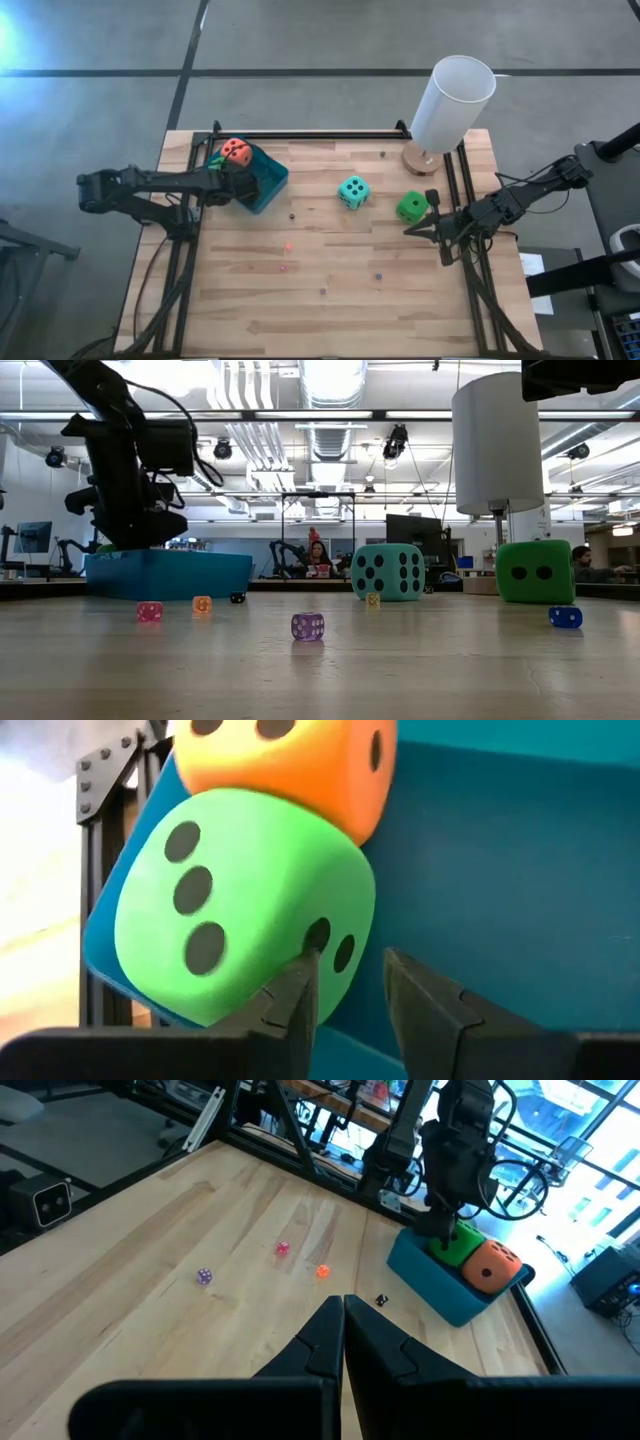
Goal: Pick & Place Dice
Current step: Put the big green dice on the left into the blue bin, then put the big blue dice into the blue bin
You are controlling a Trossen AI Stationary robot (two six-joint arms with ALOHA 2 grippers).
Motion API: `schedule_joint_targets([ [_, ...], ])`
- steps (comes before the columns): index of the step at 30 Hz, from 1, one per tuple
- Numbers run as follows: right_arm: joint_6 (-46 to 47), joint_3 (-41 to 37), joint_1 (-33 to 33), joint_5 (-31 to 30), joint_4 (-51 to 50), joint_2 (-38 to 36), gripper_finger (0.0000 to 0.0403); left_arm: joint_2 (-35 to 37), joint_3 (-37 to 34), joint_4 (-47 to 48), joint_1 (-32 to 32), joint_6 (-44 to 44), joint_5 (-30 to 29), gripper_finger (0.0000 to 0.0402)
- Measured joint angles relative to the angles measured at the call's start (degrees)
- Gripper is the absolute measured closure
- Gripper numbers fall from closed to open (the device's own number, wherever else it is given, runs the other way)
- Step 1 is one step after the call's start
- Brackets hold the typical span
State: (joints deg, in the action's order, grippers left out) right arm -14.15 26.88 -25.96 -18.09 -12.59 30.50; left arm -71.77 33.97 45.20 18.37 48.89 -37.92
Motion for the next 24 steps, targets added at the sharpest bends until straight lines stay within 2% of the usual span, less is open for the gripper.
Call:
schedule_joint_targets([
  [14, 0.16, -0.01, 0.0, 0.0, -0.07, 0.0, 0.0394, 4.58, 6.65, -0.06, -3.18, -5.58, 1.47, 0.0282],
  [18, 0.15, -0.01, -0.01, 0.01, -0.05, -0.01, 0.0394, 7.85, 6.56, -0.07, -7.84, -5.6, 1.46, 0.0283],
  [24, 0.05, 0.0, -0.02, 0.02, -0.03, 0.0, 0.0394, 11.11, 6.56, -1.31, -18.07, -5.88, 1.23, 0.0282],
])
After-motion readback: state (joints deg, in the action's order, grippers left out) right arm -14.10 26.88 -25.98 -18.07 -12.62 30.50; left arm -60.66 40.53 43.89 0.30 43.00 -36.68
